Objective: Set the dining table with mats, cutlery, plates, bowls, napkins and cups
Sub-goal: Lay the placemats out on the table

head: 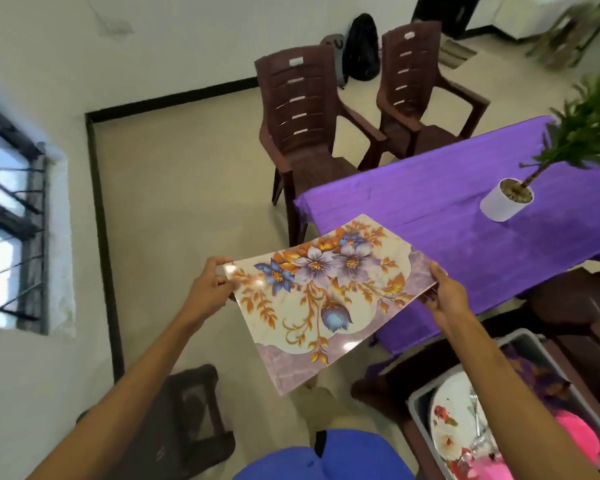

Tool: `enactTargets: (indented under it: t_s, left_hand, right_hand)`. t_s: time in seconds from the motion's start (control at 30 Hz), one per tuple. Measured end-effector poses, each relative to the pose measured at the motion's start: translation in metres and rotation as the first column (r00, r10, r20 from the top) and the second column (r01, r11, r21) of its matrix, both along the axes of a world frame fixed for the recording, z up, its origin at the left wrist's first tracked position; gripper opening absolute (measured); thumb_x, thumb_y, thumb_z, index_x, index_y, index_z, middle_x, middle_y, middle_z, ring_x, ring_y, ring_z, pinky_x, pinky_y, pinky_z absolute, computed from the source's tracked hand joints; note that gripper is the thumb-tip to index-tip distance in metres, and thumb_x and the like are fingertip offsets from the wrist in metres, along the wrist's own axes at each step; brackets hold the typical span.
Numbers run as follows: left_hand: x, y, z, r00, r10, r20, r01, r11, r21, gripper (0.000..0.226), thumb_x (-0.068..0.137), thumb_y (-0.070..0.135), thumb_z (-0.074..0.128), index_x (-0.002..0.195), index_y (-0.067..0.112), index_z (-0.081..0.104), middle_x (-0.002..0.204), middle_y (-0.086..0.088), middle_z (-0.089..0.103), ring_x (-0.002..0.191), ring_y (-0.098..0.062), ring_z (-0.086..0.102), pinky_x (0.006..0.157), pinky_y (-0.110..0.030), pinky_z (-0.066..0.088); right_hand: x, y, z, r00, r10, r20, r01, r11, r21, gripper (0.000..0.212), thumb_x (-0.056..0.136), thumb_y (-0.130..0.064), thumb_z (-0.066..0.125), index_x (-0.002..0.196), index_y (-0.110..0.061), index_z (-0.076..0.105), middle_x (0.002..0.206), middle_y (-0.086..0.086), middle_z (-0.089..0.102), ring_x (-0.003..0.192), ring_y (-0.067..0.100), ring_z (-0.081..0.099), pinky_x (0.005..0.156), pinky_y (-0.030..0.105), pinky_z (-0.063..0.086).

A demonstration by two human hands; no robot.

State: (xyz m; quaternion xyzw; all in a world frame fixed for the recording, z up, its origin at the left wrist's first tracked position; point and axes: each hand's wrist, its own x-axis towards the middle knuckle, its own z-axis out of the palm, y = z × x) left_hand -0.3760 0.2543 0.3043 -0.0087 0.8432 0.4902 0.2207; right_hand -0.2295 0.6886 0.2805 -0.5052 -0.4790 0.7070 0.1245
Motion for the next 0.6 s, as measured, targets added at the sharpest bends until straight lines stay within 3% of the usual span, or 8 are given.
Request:
enactTargets:
  t_s: [0.23,0.4,0.53,0.6]
  left_hand:
    - [-0.131,0.104,-0.017,1.000,-0.003,0.031,0.002,0.999,0.046,0.035,0.099,0.011,0.064,0.129,0.021,0.047,0.098,-0.010,0.076,0.078,-0.017,0.073,0.059,-0.022,0.057]
    - [-0.188,0.167,-0.060,0.985,-0.101,0.137,0.091,0.993,0.077,0.036,0.101,0.006,0.060,0.128,0.016,0.039,0.114,-0.019,0.070,0.077,-0.020,0.070,0.062,-0.027,0.060]
    - [-0.204,0.202,-0.090,0.936,-0.263,0.235,0.264,0.964,0.027,0.030,0.103,-0.004,0.047,0.118,0.012,0.027,0.108,-0.010,0.060,0.076,-0.015,0.065,0.053,-0.018,0.055]
    - [-0.214,0.209,-0.103,0.895,-0.347,0.281,0.364,0.931,-0.010,0.034,0.100,-0.002,0.054,0.115,0.013,0.028,0.103,-0.008,0.058,0.077,-0.014,0.062,0.050,-0.015,0.050]
  right_hand:
    - [-0.110,0.063,0.027,0.992,-0.112,-0.056,0.114,0.993,0.043,0.032,0.100,-0.044,0.062,0.109,-0.014,0.070,0.103,0.005,0.073,0.086,0.022,0.069,0.068,0.037,0.058]
    - [-0.136,0.052,-0.031,0.993,-0.020,0.117,0.033,0.993,-0.112,0.034,0.100,-0.041,0.054,0.119,-0.017,0.069,0.109,0.005,0.074,0.092,0.026,0.069,0.071,0.039,0.058]
    - [-0.140,0.011,-0.077,0.956,-0.199,0.217,0.235,0.960,-0.154,0.019,0.102,-0.017,0.052,0.105,-0.011,0.070,0.085,0.005,0.072,0.075,0.024,0.066,0.058,0.034,0.059]
    - [-0.141,-0.004,-0.087,0.916,-0.283,0.285,0.331,0.933,-0.138,0.016,0.101,-0.011,0.051,0.098,-0.012,0.066,0.082,0.005,0.065,0.070,0.022,0.062,0.052,0.032,0.057]
